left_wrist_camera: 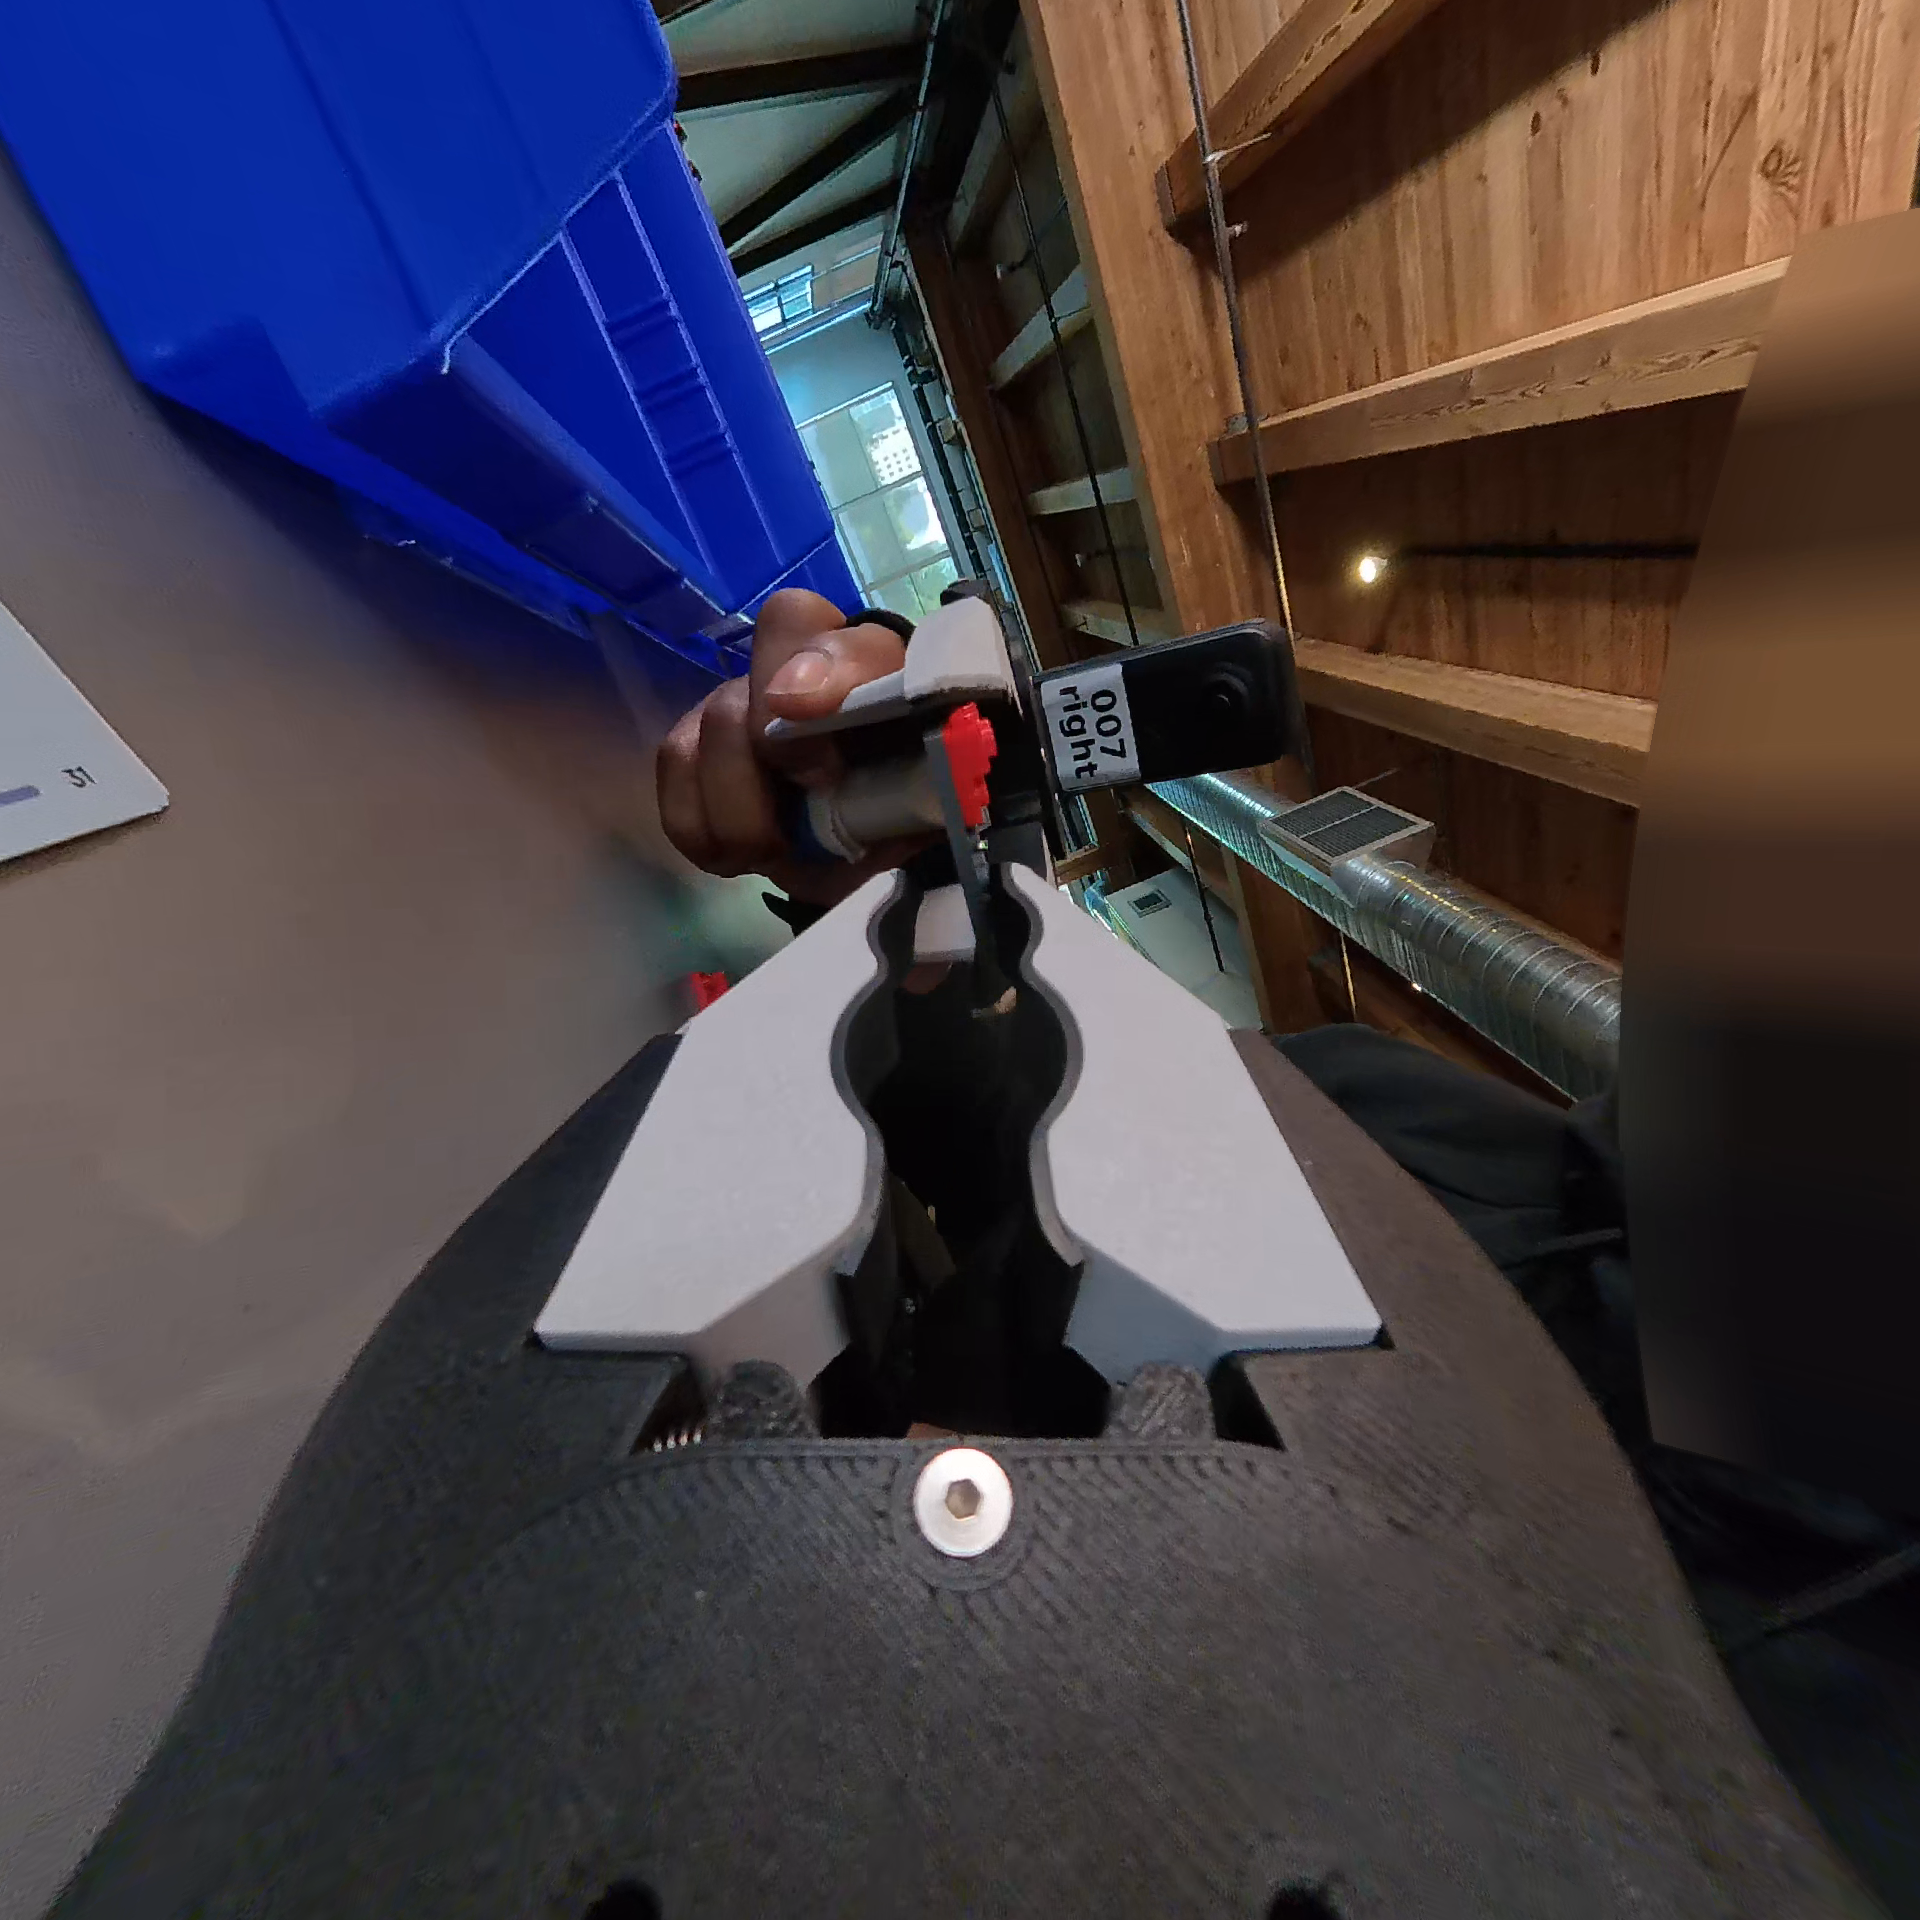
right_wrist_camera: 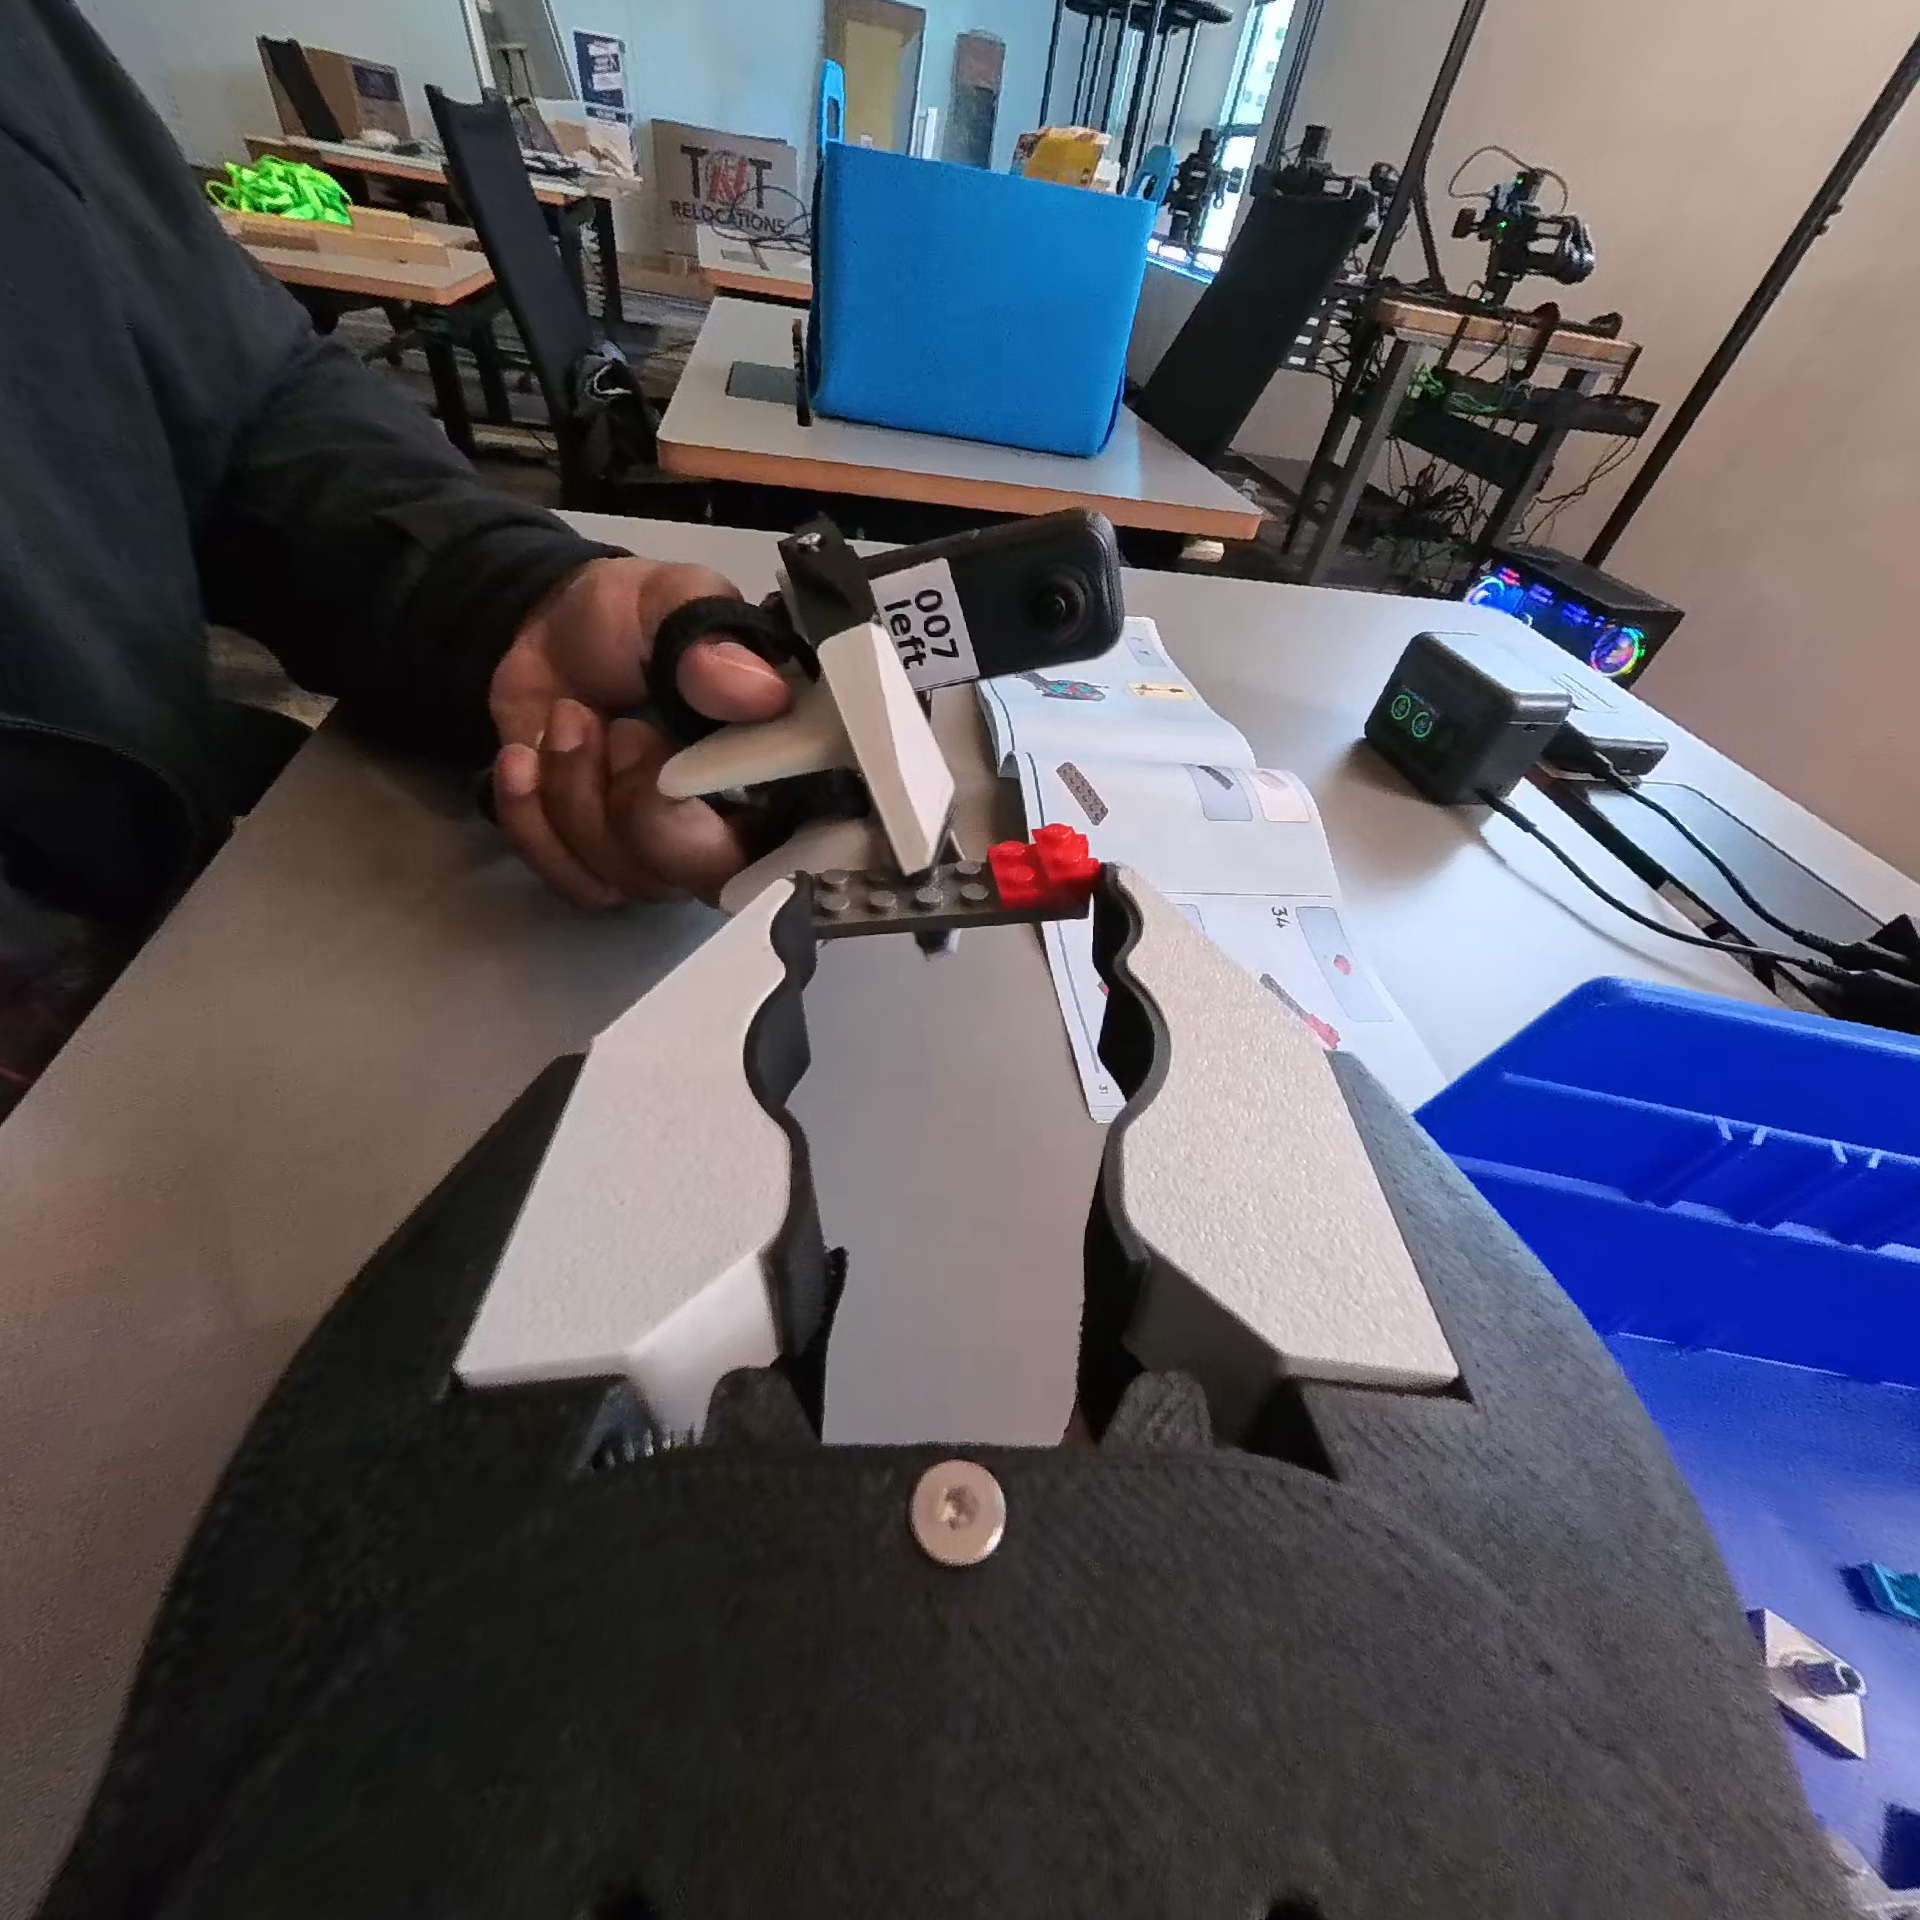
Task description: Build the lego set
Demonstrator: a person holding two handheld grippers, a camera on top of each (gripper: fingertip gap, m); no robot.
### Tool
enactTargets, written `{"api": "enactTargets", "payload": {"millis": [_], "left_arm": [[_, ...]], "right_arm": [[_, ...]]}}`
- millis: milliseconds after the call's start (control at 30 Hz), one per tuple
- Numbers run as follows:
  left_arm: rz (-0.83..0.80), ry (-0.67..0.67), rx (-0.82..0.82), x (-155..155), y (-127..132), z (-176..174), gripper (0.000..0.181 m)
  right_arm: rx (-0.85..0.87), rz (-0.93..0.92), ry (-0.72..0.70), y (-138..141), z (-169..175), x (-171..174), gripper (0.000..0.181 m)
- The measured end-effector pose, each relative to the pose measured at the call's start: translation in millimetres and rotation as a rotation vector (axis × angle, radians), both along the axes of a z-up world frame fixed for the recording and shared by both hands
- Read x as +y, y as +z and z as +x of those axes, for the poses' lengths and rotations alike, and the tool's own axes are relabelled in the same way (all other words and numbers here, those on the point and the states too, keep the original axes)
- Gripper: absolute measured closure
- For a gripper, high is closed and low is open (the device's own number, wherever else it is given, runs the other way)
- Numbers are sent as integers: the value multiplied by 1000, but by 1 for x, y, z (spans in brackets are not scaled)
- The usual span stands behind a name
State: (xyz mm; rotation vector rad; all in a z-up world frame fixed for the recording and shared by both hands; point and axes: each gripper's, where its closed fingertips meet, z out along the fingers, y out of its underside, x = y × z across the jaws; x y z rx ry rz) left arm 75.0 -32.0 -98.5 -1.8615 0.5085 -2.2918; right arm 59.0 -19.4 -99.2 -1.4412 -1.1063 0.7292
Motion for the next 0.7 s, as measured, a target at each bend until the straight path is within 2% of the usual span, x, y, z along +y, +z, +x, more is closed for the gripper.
{"api": "enactTargets", "payload": {"millis": [533, 700], "left_arm": [[10, 30, -5, 5, -2, -1, 176], [27, 54, 4, 8, -3, -2, 176]], "right_arm": [[-4, -36, 21, -7, -4, -3, 126], [-41, -82, 20, -10, 2, -4, 116]]}}
